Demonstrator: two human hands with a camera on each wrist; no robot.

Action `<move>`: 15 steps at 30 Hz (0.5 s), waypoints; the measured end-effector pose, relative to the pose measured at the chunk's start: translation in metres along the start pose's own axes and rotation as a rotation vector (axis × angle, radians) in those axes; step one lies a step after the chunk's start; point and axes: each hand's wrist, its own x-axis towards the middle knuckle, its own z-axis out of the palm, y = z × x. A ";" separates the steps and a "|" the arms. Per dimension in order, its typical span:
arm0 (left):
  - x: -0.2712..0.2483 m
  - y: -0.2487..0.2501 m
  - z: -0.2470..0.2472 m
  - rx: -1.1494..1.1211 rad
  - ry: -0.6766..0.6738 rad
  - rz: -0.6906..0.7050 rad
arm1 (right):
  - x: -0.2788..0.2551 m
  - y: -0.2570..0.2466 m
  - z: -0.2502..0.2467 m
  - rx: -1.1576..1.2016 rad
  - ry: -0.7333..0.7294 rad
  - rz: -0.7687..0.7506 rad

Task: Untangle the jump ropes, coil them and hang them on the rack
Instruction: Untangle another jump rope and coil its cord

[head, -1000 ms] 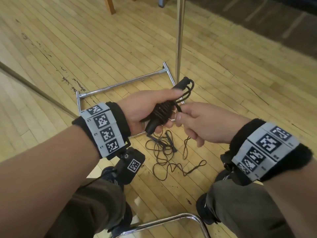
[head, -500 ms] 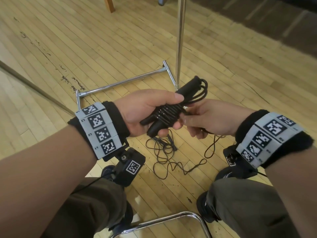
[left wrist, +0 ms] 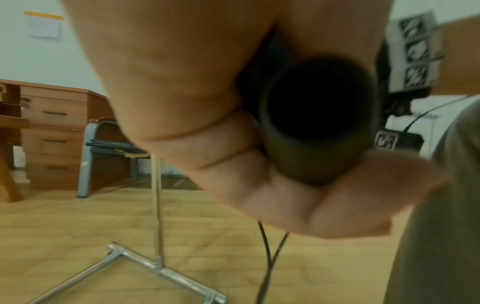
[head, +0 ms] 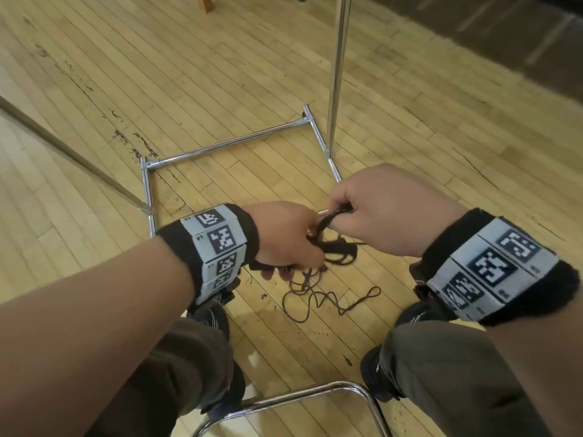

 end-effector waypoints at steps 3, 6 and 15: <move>0.006 -0.009 -0.010 -0.167 0.204 -0.048 | -0.005 -0.005 0.001 0.001 0.052 0.017; 0.009 -0.016 -0.025 -0.603 0.355 -0.009 | -0.005 -0.003 0.004 0.165 0.064 0.033; 0.007 -0.007 -0.030 -1.150 0.173 0.173 | -0.002 0.024 0.024 0.691 -0.223 0.171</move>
